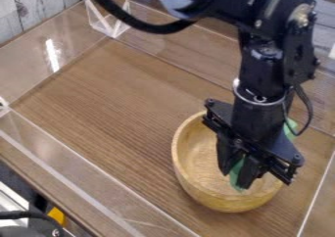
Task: Put the green block in the brown bowl
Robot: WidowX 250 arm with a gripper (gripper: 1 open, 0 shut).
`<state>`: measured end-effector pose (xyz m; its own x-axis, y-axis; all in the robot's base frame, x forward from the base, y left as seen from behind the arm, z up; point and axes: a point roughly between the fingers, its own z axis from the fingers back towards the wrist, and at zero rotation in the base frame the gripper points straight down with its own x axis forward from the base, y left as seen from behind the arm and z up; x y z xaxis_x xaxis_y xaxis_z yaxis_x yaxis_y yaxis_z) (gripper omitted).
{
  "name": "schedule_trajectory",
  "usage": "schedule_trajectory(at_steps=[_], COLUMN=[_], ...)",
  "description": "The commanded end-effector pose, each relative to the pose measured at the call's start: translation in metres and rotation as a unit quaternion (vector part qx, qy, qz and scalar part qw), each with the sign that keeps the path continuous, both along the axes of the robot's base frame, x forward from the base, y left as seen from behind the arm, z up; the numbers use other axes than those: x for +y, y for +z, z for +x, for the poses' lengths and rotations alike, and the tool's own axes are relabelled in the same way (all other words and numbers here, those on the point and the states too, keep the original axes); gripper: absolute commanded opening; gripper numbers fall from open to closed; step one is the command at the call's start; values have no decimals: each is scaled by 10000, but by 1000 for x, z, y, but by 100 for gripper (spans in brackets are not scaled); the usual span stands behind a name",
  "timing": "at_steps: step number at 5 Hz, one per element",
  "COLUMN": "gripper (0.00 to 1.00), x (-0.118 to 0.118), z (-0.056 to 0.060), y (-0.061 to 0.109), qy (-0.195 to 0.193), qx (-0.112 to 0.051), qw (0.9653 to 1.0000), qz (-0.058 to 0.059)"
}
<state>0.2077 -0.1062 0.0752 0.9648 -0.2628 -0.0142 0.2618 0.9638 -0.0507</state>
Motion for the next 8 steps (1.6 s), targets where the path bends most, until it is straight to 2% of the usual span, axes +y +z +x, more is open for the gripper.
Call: schedule_trajectory(at_steps=[1,2,4,5,6,7,8], gripper=[0,0,0,0,100,100,100], x=[-7,-10,0,0,10,21,38], z=[0,-1,-4,-6,-6,-5,-8], y=[10,18,9,21,23,25,25], qy=[-25,35,148,291,360,436,229], qx=[-159,-224,-324,-373,-308,-268,-297], qw=[9998,9997,9991,9986,9986,9984,9992], qz=[-104,-133,-234,-240,-232,-237,-163])
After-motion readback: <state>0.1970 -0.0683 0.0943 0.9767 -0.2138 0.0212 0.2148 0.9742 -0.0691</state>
